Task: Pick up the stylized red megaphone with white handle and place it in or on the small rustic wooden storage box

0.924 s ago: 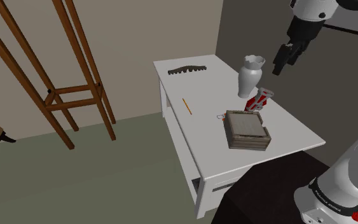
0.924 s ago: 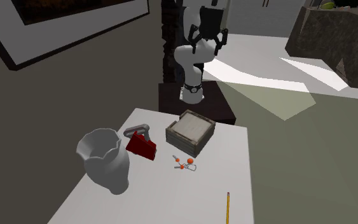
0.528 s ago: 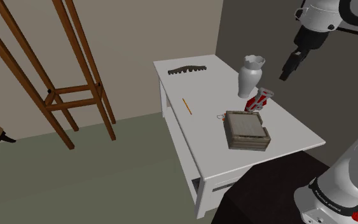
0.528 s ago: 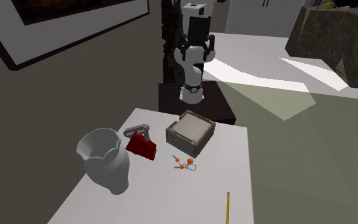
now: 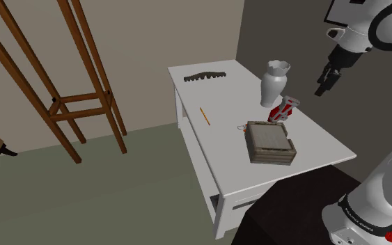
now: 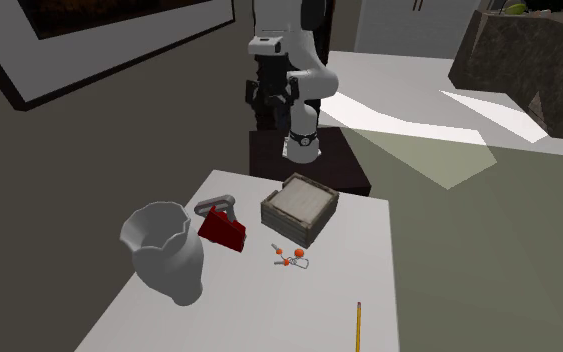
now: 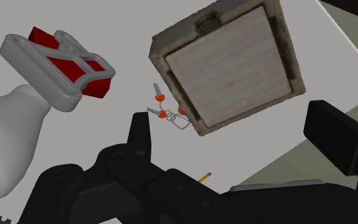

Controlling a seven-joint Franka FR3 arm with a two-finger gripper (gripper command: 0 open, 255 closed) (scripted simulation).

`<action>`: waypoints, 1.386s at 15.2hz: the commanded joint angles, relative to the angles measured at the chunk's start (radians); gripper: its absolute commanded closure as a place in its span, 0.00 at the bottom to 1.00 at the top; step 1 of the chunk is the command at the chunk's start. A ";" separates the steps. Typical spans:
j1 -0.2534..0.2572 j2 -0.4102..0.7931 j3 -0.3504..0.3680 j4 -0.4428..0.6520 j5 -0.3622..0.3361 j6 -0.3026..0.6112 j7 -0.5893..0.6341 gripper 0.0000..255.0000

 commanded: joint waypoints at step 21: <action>1.036 0.374 -1.372 0.413 0.070 0.380 -1.148 0.00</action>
